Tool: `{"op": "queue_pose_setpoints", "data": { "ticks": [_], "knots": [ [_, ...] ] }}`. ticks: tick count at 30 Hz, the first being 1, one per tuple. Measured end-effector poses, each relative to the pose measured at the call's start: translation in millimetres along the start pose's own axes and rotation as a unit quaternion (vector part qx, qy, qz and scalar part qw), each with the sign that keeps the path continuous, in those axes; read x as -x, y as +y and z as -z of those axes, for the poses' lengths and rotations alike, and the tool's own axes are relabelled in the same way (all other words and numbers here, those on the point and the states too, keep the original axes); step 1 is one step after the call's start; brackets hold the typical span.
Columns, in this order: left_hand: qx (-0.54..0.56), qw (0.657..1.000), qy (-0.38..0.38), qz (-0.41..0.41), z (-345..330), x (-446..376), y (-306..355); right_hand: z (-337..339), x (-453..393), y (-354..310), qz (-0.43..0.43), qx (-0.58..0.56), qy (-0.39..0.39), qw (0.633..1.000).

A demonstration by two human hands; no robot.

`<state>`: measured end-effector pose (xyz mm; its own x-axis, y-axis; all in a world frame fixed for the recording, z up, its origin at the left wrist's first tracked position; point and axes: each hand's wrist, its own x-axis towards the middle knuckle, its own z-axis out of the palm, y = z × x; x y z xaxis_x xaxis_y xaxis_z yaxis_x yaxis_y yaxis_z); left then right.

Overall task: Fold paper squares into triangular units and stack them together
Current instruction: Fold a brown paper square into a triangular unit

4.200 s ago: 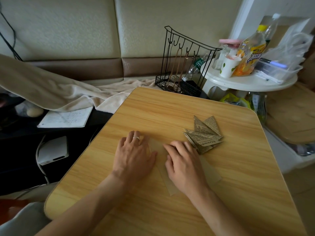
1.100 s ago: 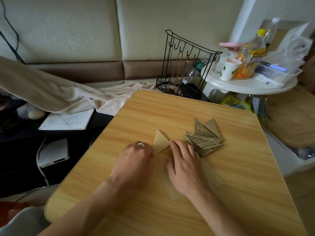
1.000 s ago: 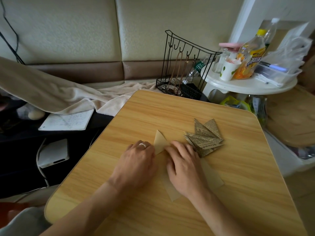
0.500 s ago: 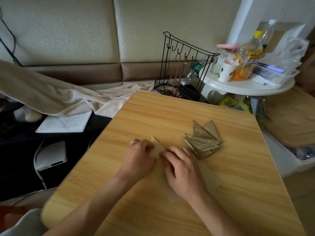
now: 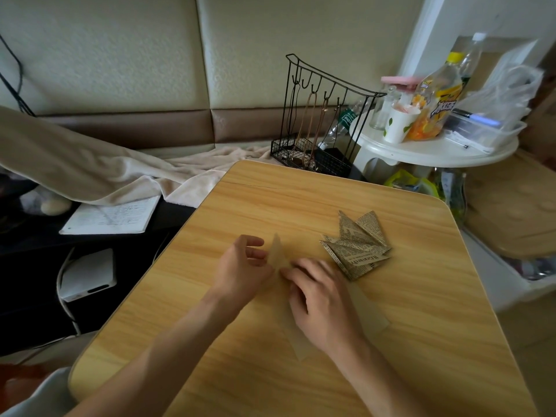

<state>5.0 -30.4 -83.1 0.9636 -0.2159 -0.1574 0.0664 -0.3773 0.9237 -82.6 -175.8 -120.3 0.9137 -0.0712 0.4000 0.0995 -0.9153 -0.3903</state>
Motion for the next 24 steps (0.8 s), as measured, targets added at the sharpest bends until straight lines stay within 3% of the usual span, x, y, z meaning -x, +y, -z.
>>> {"op": "queue_pose_setpoints", "data": {
  "ticks": [9,15,21,24],
  "knots": [
    [0.000,0.999,-0.039,-0.025,3,0,-7,9,-6,-2,-0.058,-0.092,0.020,0.994],
    [-0.078,0.989,-0.022,-0.126,1,6,-8,16,-8,-6,-0.083,-0.123,0.051,0.988],
    [-0.081,0.985,-0.002,-0.153,-2,9,-4,28,-14,-4,-0.080,-0.093,0.131,0.984],
    [-0.134,0.971,-0.013,-0.198,-6,13,-2,36,-17,10,-0.115,-0.032,0.192,0.974]
  ]
}}
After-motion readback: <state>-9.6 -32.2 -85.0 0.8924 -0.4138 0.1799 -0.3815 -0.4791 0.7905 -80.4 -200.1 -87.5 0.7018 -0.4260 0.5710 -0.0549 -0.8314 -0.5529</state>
